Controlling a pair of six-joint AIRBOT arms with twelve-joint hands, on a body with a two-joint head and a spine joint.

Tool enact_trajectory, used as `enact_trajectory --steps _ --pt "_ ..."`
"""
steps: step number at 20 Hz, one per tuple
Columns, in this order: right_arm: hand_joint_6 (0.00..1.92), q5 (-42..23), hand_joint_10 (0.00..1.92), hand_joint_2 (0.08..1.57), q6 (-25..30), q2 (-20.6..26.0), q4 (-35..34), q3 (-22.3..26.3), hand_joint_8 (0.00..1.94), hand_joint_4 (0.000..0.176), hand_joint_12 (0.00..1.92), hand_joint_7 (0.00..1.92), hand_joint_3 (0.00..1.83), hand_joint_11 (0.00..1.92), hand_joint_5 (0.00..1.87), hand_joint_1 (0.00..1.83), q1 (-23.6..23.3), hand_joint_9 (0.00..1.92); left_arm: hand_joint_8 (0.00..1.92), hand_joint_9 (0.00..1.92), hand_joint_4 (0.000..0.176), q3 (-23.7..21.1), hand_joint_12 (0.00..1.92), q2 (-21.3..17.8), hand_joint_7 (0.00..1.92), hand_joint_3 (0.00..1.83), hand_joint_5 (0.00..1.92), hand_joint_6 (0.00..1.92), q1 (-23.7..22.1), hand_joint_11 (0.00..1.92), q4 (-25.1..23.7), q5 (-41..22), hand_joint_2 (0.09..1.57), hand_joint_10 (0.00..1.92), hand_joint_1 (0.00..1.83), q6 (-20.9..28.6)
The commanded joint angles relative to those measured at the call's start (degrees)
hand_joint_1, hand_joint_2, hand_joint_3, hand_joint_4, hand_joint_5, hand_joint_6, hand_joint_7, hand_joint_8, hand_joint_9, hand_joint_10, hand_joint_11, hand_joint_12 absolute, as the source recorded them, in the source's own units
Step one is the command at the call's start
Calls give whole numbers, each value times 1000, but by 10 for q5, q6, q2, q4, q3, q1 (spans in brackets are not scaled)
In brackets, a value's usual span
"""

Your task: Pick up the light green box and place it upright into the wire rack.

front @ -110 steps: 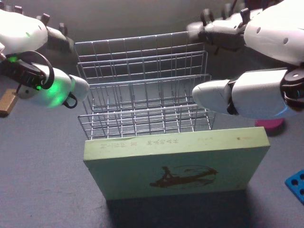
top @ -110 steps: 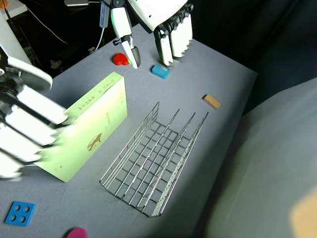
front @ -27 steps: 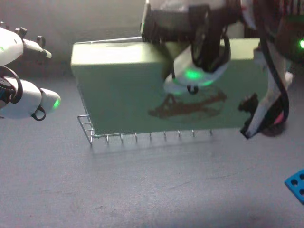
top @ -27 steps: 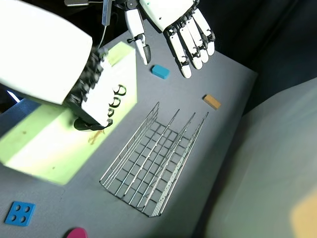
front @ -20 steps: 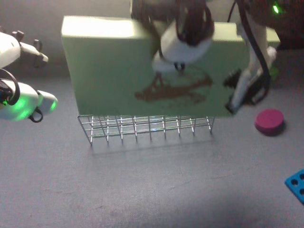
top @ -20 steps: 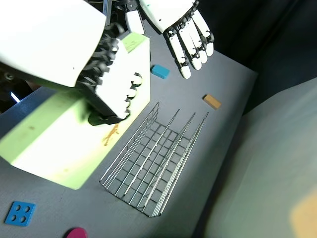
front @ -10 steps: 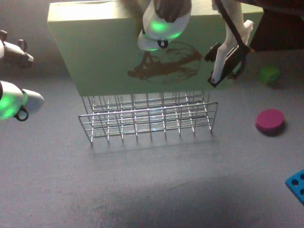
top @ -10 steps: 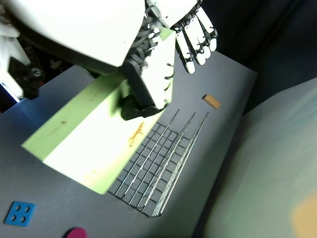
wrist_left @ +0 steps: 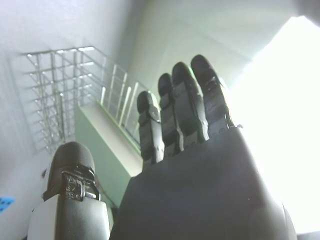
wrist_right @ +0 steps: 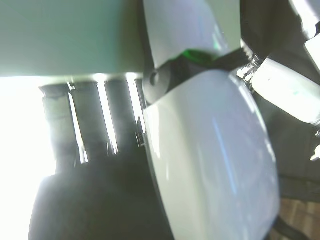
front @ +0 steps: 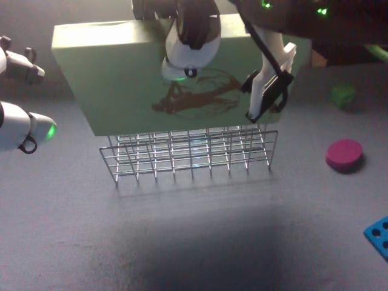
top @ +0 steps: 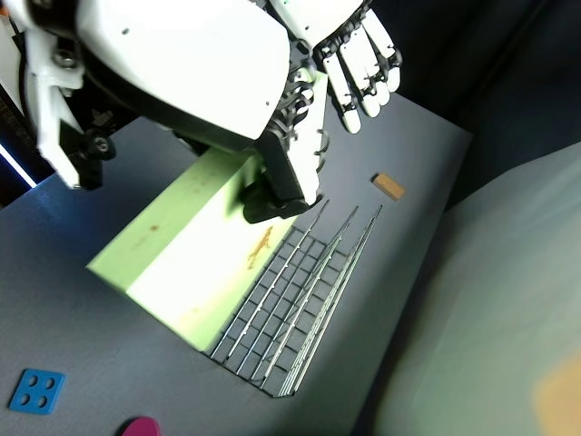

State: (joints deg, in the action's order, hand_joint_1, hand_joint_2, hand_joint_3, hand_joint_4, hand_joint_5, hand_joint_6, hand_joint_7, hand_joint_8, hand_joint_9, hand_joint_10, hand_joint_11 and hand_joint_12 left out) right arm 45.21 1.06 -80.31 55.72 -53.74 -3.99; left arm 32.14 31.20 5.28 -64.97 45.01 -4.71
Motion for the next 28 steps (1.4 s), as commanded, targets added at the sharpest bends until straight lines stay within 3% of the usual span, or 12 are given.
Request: enact_trajectory --steps 1,3,28 --pt "981 -27 1295 1132 0 -4 42 -4 1041 0 1418 937 0 766 863 1358 -3 962 0 244 90 4 565 -3 273 0 302 0 -7 0 -44 -11 1248 0 195 -4" --pt "1050 -35 1326 1146 3 -10 42 -13 1076 0 1417 913 2 749 827 1364 5 909 0 240 91 5 570 -3 260 0 287 0 -8 0 -44 -11 1248 0 196 -4" --pt "1059 -74 1335 1148 48 -50 84 -82 1079 0 1418 910 0 753 828 1365 88 900 2 249 91 3 556 -3 256 2 295 3 -9 0 -36 -11 1255 6 188 -11"
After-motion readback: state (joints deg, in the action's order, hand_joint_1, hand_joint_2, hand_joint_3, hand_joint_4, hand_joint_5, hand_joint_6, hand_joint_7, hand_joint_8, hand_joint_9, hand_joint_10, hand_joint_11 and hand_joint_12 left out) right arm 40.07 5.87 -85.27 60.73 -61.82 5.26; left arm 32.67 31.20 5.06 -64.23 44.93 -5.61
